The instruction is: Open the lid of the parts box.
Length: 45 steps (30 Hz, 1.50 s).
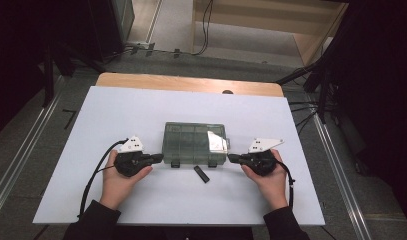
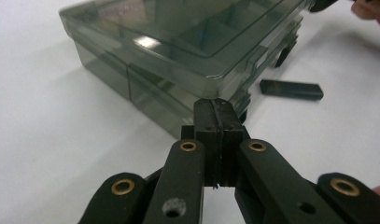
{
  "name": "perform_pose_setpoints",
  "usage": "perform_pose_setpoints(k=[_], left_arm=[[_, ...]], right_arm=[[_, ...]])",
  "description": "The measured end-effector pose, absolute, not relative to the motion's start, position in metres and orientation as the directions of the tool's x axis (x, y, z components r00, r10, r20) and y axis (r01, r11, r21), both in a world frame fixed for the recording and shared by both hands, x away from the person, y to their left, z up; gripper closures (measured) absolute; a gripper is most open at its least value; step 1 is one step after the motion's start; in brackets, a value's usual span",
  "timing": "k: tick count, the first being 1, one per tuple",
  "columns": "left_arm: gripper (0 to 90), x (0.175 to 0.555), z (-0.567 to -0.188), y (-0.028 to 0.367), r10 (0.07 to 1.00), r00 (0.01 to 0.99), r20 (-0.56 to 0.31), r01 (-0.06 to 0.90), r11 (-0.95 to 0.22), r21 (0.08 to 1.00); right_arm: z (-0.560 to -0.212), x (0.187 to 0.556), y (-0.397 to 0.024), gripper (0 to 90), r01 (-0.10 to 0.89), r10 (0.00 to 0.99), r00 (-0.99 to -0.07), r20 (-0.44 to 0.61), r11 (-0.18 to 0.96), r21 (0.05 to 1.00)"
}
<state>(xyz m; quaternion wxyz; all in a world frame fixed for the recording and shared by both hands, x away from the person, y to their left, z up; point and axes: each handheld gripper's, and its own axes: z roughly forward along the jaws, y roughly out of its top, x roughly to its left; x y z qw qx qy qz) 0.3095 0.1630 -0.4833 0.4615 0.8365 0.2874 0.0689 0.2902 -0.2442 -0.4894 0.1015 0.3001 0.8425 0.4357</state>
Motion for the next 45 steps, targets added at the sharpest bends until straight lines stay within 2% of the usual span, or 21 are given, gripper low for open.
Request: perform_pose_setpoints(k=[9,27,32,33,34,36,39,40,41,42,43,45], left_arm=[[89.3,0.31,-0.474,0.166,0.549,0.821,-0.158,0.388,-0.333,0.86],[89.3,0.319,-0.45,0.158,0.575,0.809,-0.119,0.329,-0.277,0.903],[89.3,0.327,-0.448,0.157,0.58,0.801,-0.147,0.338,-0.235,0.912],[89.3,0.329,-0.448,0.156,0.582,0.8,-0.148,0.338,-0.232,0.912],[89.3,0.33,-0.448,0.155,0.584,0.799,-0.147,0.338,-0.234,0.912],[89.3,0.334,-0.448,0.155,0.585,0.797,-0.149,0.338,-0.229,0.913],[89.2,0.338,-0.446,0.155,0.59,0.793,-0.15,0.333,-0.213,0.919],[89.2,0.34,-0.445,0.155,0.593,0.791,-0.15,0.332,-0.211,0.919],[89.2,0.342,-0.444,0.156,0.595,0.79,-0.15,0.332,-0.209,0.92],[89.2,0.343,-0.443,0.155,0.597,0.789,-0.147,0.33,-0.208,0.921],[89.2,0.345,-0.442,0.155,0.597,0.789,-0.145,0.326,-0.207,0.922],[89.2,0.348,-0.439,0.154,0.597,0.789,-0.147,0.324,-0.202,0.924]], right_arm=[[-0.482,0.289,-0.244,87.8,0.398,0.604,-0.792,0.092,0.396,0.828],[-0.463,0.299,-0.24,87.7,0.374,0.616,-0.781,0.097,0.338,0.864],[-0.458,0.3,-0.24,87.3,0.358,0.612,-0.785,0.093,0.327,0.875],[-0.455,0.301,-0.24,79.5,0.355,0.616,-0.782,0.093,0.318,0.879],[-0.453,0.301,-0.241,75.4,0.351,0.623,-0.777,0.091,0.31,0.884],[-0.451,0.3,-0.242,71.8,0.349,0.634,-0.768,0.087,0.301,0.887],[-0.446,0.3,-0.246,60.9,0.335,0.644,-0.761,0.083,0.279,0.9],[-0.444,0.3,-0.248,55.7,0.333,0.652,-0.753,0.085,0.267,0.904],[-0.44,0.301,-0.251,45.1,0.329,0.675,-0.732,0.09,0.235,0.914],[-0.44,0.301,-0.251,45.1,0.329,0.675,-0.732,0.09,0.235,0.914],[-0.436,0.303,-0.254,31.8,0.33,0.678,-0.725,0.118,0.193,0.924],[-0.433,0.308,-0.256,19.7,0.339,0.678,-0.721,0.144,0.164,0.926]])
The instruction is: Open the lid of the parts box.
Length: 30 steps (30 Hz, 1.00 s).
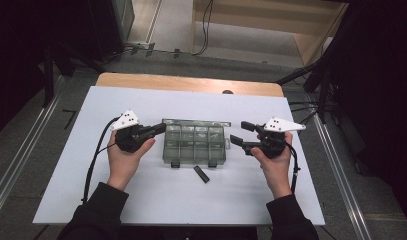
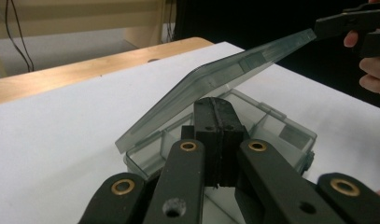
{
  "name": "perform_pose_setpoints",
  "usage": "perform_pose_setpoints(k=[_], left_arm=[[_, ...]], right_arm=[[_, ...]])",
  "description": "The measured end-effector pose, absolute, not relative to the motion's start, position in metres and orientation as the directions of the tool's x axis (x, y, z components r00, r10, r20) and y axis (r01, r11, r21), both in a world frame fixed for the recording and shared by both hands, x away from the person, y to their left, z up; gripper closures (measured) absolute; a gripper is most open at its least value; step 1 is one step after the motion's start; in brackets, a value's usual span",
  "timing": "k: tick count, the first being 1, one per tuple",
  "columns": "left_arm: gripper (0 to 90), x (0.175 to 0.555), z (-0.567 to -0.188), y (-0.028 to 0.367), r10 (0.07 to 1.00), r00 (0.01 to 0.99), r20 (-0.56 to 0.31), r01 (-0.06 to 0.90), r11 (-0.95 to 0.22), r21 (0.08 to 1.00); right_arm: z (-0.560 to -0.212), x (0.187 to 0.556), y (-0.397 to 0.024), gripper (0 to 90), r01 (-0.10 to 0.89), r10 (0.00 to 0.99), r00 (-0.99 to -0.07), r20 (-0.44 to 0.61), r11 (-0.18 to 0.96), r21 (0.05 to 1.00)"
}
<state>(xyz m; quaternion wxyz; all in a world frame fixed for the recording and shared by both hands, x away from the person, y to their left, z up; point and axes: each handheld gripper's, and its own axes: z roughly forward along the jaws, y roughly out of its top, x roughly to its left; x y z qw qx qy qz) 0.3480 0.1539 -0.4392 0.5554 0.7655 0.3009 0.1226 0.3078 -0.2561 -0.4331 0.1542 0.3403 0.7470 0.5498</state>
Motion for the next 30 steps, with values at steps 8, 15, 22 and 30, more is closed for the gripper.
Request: perform_pose_setpoints(k=[8,15,22,30], left_arm=[[89.2,0.358,-0.437,0.15,0.597,0.786,-0.159,0.324,-0.18,0.929],[89.2,0.365,-0.44,0.15,0.607,0.777,-0.17,0.326,-0.156,0.932],[89.2,0.371,-0.443,0.152,0.631,0.754,-0.186,0.328,-0.116,0.937],[89.1,0.375,-0.445,0.152,0.632,0.747,-0.206,0.339,-0.095,0.936]], right_arm=[[-0.434,0.32,-0.254,0.0,0.334,0.769,-0.625,0.131,0.112,0.936],[-0.442,0.325,-0.239,0.0,0.32,0.776,-0.626,0.08,0.162,0.933],[-0.446,0.332,-0.234,27.2,0.321,0.803,-0.581,0.13,0.08,0.944],[-0.451,0.342,-0.225,55.8,0.296,0.838,-0.535,0.106,0.069,0.953]])
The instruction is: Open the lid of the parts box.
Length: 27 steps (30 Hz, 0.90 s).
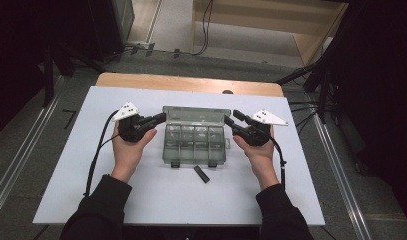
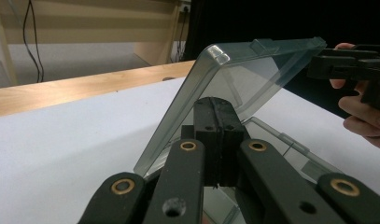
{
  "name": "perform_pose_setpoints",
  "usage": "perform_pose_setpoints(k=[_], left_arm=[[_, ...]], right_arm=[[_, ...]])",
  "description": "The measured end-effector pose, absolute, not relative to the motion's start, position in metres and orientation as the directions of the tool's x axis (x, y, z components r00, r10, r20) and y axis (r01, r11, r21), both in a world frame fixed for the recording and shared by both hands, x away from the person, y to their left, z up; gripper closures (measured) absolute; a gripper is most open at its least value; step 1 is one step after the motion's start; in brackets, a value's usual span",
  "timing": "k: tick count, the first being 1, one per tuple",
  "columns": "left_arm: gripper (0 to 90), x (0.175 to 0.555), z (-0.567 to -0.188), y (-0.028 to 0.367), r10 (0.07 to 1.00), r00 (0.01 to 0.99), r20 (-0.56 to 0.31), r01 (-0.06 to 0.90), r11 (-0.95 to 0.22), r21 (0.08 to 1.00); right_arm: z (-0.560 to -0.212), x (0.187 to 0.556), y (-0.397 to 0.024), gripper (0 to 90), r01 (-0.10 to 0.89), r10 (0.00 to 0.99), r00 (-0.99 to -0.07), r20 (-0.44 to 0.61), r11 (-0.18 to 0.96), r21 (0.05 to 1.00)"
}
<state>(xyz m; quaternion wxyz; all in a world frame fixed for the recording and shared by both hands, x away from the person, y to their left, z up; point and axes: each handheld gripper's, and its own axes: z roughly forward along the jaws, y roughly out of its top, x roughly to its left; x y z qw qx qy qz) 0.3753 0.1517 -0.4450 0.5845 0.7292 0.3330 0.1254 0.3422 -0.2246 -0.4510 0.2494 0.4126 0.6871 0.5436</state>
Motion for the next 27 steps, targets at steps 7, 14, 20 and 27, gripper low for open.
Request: perform_pose_setpoints(k=[7,14,20,27], left_arm=[[88.4,0.38,-0.448,0.153,0.635,0.742,-0.213,0.346,-0.09,0.934],[87.0,0.382,-0.451,0.154,0.644,0.735,-0.21,0.355,-0.101,0.93],[73.7,0.384,-0.456,0.152,0.675,0.713,-0.191,0.37,-0.131,0.92],[67.6,0.397,-0.472,0.151,0.705,0.671,-0.229,0.436,-0.126,0.891]], right_arm=[[-0.446,0.345,-0.225,67.9,0.274,0.849,-0.516,0.117,0.034,0.961],[-0.443,0.353,-0.223,73.4,0.28,0.838,-0.534,0.115,0.047,0.959],[-0.442,0.359,-0.222,78.7,0.291,0.855,-0.502,0.131,0.025,0.956],[-0.441,0.364,-0.222,80.2,0.287,0.858,-0.502,0.109,0.047,0.957]])
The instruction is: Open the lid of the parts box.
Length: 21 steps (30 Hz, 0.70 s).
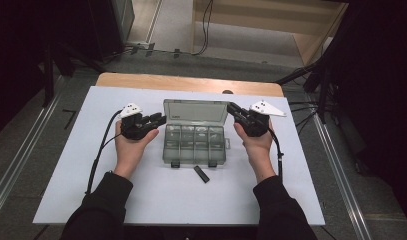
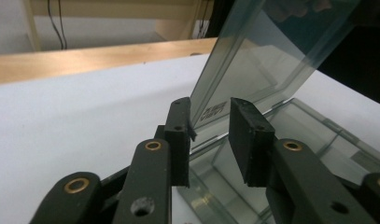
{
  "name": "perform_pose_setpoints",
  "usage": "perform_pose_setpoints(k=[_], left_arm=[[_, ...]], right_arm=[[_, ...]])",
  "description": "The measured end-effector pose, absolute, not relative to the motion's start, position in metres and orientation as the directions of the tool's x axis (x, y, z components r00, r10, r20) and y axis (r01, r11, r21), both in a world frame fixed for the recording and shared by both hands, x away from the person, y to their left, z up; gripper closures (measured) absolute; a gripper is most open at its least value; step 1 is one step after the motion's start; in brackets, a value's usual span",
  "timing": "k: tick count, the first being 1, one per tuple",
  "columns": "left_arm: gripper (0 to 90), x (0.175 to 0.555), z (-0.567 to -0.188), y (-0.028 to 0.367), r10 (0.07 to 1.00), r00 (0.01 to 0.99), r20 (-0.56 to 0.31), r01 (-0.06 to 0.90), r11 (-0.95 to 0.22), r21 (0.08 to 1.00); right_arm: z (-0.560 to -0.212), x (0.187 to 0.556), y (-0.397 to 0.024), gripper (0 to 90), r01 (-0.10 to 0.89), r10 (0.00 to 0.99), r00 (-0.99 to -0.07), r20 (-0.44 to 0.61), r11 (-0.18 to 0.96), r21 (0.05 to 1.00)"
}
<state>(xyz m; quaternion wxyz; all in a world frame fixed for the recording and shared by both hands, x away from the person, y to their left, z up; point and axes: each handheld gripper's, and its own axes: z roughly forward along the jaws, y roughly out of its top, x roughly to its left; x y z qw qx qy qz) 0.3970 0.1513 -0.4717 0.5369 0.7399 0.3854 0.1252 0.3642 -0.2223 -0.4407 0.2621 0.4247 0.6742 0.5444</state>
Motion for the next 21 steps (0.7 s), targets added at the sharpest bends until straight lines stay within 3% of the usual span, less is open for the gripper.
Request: perform_pose_setpoints(k=[13,21], left_arm=[[67.6,0.413,-0.495,0.141,0.761,0.609,-0.226,0.475,-0.12,0.872],[74.6,0.418,-0.503,0.139,0.754,0.597,-0.274,0.516,-0.099,0.851]], right_arm=[[-0.441,0.384,-0.223,81.1,0.314,0.862,-0.487,0.143,0.02,0.949],[-0.442,0.395,-0.222,81.3,0.334,0.864,-0.473,0.169,-0.002,0.943]])
